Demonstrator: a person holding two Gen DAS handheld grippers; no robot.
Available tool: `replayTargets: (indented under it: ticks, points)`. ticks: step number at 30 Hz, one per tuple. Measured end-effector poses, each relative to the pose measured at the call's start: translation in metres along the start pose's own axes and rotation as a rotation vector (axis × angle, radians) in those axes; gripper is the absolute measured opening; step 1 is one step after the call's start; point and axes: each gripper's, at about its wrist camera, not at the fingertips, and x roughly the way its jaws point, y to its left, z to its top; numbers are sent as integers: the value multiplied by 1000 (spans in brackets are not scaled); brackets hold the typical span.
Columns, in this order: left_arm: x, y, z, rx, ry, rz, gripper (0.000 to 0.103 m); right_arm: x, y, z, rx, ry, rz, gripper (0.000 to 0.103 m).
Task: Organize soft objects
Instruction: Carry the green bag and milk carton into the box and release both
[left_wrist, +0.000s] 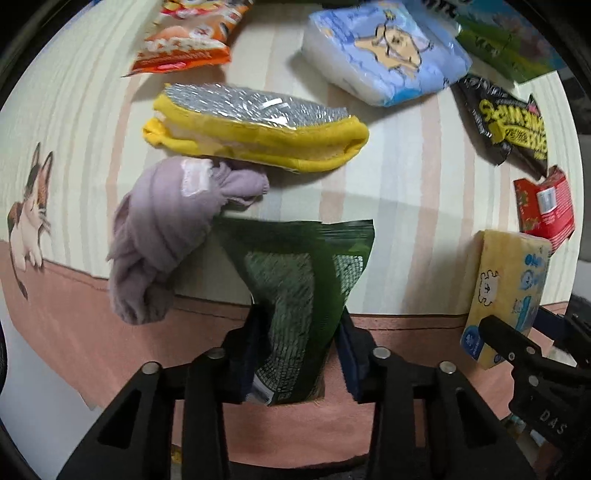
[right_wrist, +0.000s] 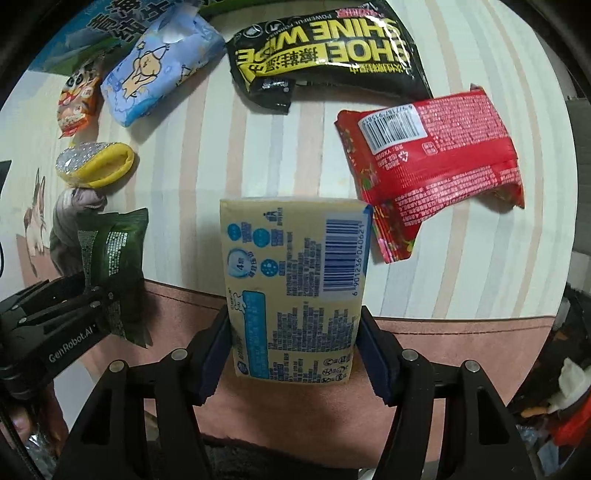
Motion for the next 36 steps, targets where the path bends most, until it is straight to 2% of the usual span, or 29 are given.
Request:
replayTargets:
  ticks: [6,11,16,17,22,24,27,28,33,36]
  points:
    - [-35,-8,-18,-61,-60,-71,28,-26,-10,-16,-7,-46,81,64]
    - [-99,-30,-20,-45,-161,-162,27,-95,-8,-27,-45,-119,162,64]
    - [-200,-38,30,24,-280,-249,27,-181,-10,1,-74,-236,205,64]
    - [-218,-36,39,46,-295,-263,27,-185,-14,11,-75,-254,208,64]
    - [-280,-37,103,136,-350,-276,27,-260,-9,59,-64,-381,189,64]
    - [-286,-41,133,161,-365,-256,27,-274,-7,85,-63,-415,152,64]
    - [-279,-41,185,174,-318,-275,27,-274,-6,129,-51,-429,106,64]
    - [-272,-41,207,166,-284,-290,27,-270,-3,144,-52,-423,95,64]
    - [-242,-46,269,174,-204,-265,27,-243,0,207,-22,-379,69,64]
    - [-218,-49,305,167,-134,-260,27,-213,3,248,-3,-336,50,64]
